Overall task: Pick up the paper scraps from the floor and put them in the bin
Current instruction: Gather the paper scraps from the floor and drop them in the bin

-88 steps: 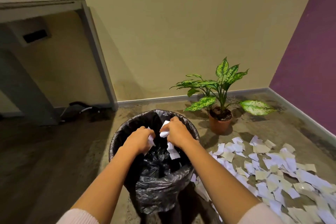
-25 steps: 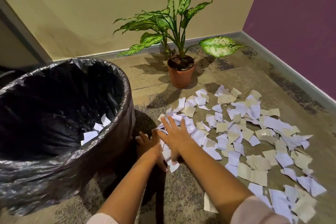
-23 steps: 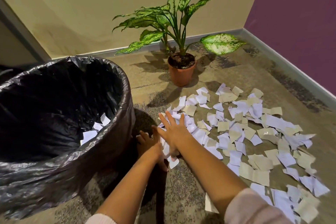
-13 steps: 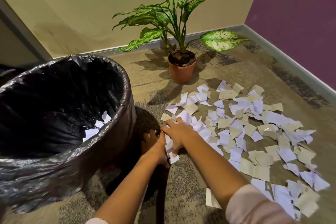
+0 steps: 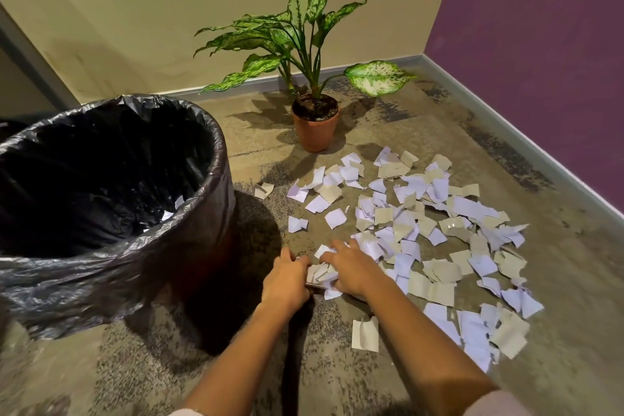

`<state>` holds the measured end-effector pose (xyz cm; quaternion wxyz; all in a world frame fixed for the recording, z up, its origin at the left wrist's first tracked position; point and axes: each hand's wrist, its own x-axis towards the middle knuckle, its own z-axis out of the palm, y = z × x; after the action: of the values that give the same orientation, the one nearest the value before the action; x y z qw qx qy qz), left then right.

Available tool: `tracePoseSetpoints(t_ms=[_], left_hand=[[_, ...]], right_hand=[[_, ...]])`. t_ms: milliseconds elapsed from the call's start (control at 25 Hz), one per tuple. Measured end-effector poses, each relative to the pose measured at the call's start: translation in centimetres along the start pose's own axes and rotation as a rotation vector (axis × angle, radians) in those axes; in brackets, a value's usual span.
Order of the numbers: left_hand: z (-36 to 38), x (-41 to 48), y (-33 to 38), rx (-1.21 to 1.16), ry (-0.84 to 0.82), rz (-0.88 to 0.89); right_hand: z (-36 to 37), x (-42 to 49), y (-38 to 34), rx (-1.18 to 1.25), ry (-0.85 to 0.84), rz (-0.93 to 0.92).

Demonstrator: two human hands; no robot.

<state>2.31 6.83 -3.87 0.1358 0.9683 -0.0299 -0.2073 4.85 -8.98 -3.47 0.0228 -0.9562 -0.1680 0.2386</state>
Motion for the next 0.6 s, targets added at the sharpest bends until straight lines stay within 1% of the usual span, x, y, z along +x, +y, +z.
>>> tracePoseSetpoints(t_ms=[80, 160, 400, 600], left_hand=[[0.3, -0.5, 0.2, -0.049, 0.034, 0.005], [0.1, -1.6, 0.5, -0.067, 0.066, 0.023], [-0.7, -1.9, 0.9, -0.113, 0.116, 0.029], [-3.9, -2.5, 2.1, -0.095, 0.175, 0.052]], right_hand=[[0.4, -1.1, 0.6, 0.011, 0.033, 0.003], [0.4, -2.6, 0.8, 0.043, 0.102, 0.009], [-0.3, -3.4, 1.5, 0.252, 0.215, 0.089], [-3.5, -4.3, 1.5, 0.379, 0.329, 0.131]])
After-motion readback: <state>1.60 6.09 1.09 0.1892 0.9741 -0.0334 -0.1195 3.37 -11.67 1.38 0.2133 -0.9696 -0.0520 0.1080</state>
